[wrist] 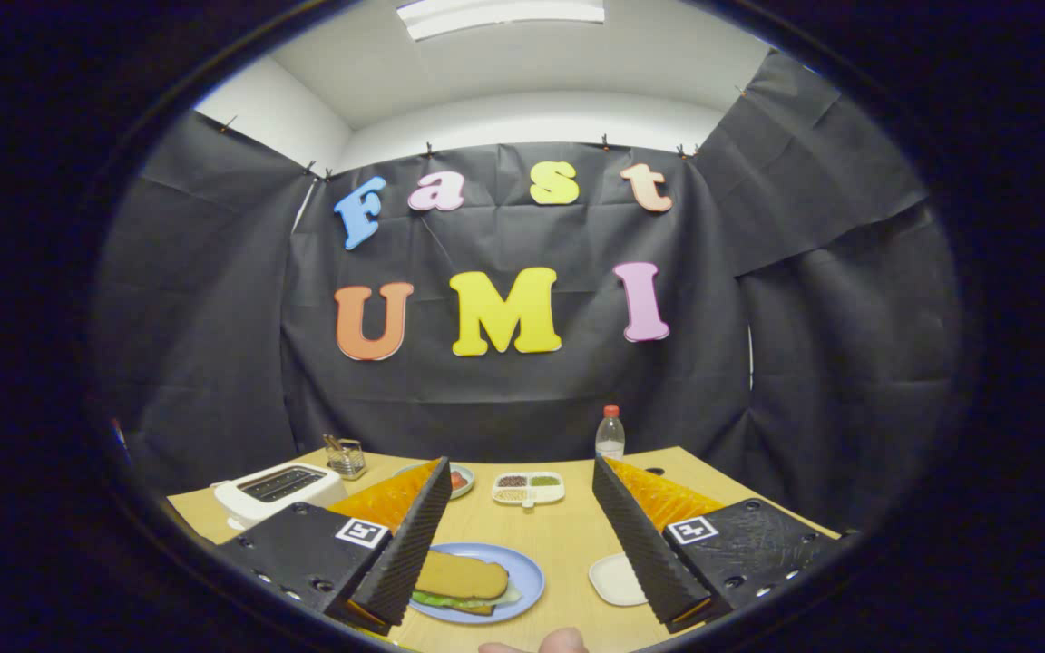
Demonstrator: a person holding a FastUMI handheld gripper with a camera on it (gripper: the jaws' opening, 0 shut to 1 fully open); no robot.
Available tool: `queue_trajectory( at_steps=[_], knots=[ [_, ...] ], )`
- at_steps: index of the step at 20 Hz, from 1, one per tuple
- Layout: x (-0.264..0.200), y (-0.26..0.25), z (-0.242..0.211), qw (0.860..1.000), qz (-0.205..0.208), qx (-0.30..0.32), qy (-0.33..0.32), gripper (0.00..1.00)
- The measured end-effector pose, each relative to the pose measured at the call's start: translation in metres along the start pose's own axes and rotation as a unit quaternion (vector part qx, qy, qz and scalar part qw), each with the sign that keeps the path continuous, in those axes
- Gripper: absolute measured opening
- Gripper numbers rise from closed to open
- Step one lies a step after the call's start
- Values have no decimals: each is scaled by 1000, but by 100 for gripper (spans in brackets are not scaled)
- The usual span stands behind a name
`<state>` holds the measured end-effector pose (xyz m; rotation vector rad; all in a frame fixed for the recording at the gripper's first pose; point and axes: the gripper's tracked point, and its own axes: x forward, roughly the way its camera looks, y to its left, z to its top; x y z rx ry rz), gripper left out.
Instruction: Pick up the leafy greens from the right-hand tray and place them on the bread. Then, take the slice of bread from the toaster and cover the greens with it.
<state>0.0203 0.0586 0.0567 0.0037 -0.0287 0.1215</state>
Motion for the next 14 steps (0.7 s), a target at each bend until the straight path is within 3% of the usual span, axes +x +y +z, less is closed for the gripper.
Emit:
queue_trajectory(
  at_steps=[4, 8, 14],
  knots=[
    [-12, 4, 11, 1000, 11, -3, -13, 95],
    [-28, 26, 16, 998, 63, 4, -1, 95],
    [-32, 35, 16, 997, 78, -13, 1, 95]
  ],
)
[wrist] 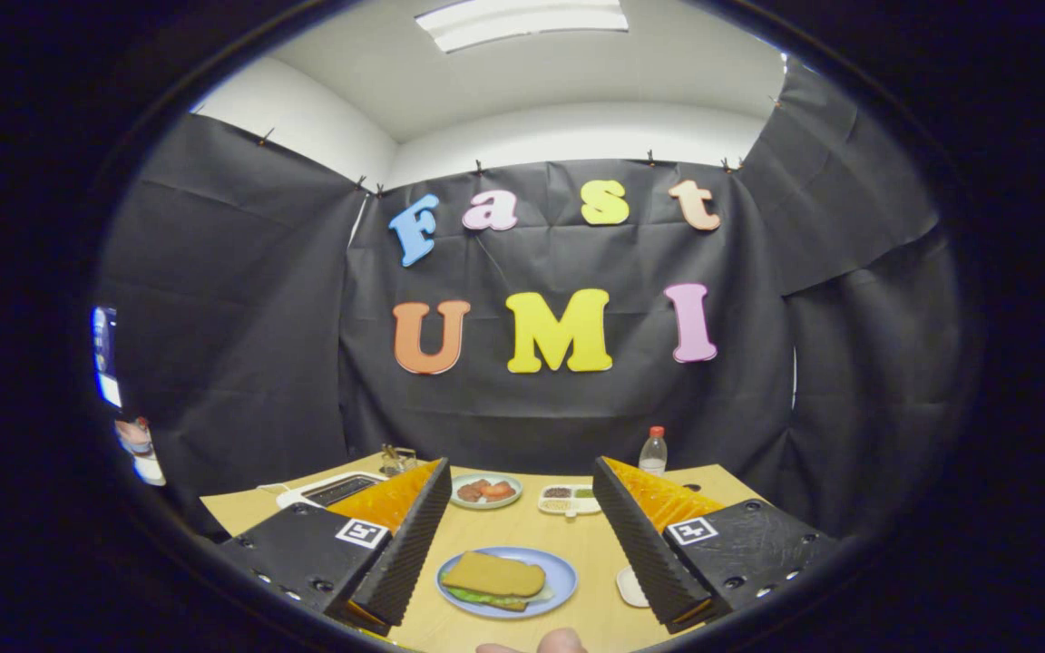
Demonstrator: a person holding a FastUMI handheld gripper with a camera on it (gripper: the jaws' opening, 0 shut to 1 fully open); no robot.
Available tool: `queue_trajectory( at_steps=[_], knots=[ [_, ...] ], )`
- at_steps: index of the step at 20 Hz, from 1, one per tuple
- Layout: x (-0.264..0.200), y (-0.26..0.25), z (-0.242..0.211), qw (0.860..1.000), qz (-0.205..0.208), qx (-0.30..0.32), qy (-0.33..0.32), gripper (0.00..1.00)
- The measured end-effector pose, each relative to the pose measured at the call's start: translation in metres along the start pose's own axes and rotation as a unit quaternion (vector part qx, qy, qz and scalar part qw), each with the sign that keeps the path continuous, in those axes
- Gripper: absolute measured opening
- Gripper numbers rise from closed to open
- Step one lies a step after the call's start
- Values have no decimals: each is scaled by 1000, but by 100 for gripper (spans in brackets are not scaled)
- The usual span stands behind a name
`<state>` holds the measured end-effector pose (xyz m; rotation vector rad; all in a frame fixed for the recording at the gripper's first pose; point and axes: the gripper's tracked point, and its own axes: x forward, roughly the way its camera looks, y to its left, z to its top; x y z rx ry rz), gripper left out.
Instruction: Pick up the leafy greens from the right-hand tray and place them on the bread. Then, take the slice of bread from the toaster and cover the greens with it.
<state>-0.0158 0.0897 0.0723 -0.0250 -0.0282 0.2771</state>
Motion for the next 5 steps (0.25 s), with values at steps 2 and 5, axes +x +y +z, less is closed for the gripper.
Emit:
queue_trajectory(
  at_steps=[2, 5],
  knots=[
    [0, -1, 1, 1000, -4, 2, 0, 95],
    [0, -8, 4, 1000, -15, 11, -4, 95]
  ],
)
